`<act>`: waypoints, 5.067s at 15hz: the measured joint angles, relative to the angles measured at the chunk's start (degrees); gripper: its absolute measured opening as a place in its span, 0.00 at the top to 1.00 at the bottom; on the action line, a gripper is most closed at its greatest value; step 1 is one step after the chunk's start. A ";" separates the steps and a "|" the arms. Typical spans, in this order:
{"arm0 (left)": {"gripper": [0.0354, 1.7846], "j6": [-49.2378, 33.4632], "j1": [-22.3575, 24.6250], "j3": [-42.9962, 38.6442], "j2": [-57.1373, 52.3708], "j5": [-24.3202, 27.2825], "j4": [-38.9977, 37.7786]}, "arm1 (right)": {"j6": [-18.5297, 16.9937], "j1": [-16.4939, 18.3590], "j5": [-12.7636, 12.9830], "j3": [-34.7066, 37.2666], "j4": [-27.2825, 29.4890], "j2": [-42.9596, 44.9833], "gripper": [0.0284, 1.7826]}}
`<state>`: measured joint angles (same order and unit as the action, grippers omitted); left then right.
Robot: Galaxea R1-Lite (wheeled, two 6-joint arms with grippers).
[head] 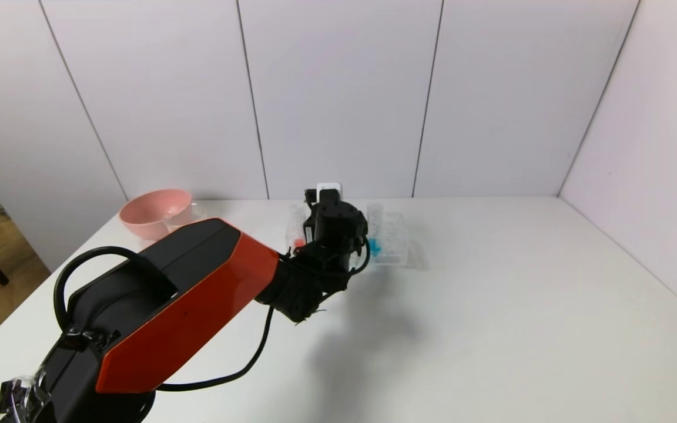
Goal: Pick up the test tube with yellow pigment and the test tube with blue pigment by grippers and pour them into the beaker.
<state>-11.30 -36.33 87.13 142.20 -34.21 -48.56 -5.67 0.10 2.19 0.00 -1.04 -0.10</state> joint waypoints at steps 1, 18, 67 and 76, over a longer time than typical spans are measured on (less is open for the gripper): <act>0.19 -0.02 0.09 0.44 0.20 0.04 0.07 | -0.02 0.00 0.00 0.00 0.00 0.00 0.04; 0.71 -0.13 -0.22 0.79 -0.96 1.50 3.05 | 0.00 0.00 0.01 0.00 0.00 0.00 0.04; 0.71 6.24 34.22 -31.09 -39.28 23.60 5.01 | -0.02 0.00 0.00 0.00 0.00 0.00 0.04; 0.71 6.64 38.23 -31.04 -39.84 29.17 5.18 | 0.00 0.00 0.00 0.00 0.00 0.00 0.04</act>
<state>-4.66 1.90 56.09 102.36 -5.03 -43.37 -5.67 0.10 2.19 0.00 -1.04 -0.10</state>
